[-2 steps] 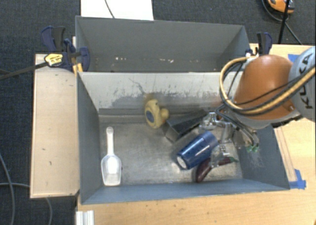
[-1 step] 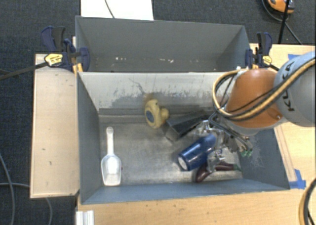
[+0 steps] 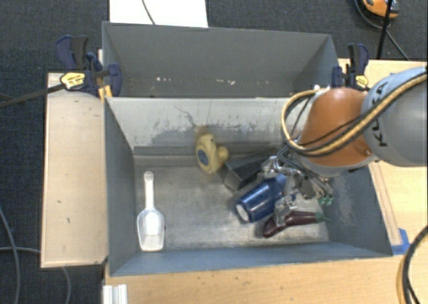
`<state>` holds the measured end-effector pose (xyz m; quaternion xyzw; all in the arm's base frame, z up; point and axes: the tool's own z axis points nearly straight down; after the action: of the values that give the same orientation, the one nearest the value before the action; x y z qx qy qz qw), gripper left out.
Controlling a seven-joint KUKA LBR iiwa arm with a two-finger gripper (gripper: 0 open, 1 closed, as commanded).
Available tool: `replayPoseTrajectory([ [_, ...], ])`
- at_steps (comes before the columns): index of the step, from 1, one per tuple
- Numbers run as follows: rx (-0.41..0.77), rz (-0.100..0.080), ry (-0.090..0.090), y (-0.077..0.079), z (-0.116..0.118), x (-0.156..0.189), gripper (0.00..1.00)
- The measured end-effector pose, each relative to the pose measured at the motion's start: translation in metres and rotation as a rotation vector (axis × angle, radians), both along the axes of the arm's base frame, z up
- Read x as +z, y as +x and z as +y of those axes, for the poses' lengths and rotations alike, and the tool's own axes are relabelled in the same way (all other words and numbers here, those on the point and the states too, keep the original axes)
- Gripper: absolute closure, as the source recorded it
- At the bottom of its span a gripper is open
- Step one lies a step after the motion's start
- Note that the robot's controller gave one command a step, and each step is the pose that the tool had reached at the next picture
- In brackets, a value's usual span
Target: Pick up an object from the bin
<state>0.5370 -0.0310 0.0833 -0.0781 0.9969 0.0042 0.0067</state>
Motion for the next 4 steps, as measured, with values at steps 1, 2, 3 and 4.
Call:
replayPoseTrajectory([
  [1, 0.098, 0.002, -0.006, 0.0143, 0.0138, -0.001, 0.0],
  [2, 0.122, 0.021, -0.015, 0.0198, 0.0156, -0.0013, 1.0],
  [3, 0.122, 0.021, -0.015, 0.0198, 0.0155, -0.0014, 1.0],
  [4, 0.121, 0.02, -0.014, 0.0193, 0.0159, 0.0002, 1.0],
])
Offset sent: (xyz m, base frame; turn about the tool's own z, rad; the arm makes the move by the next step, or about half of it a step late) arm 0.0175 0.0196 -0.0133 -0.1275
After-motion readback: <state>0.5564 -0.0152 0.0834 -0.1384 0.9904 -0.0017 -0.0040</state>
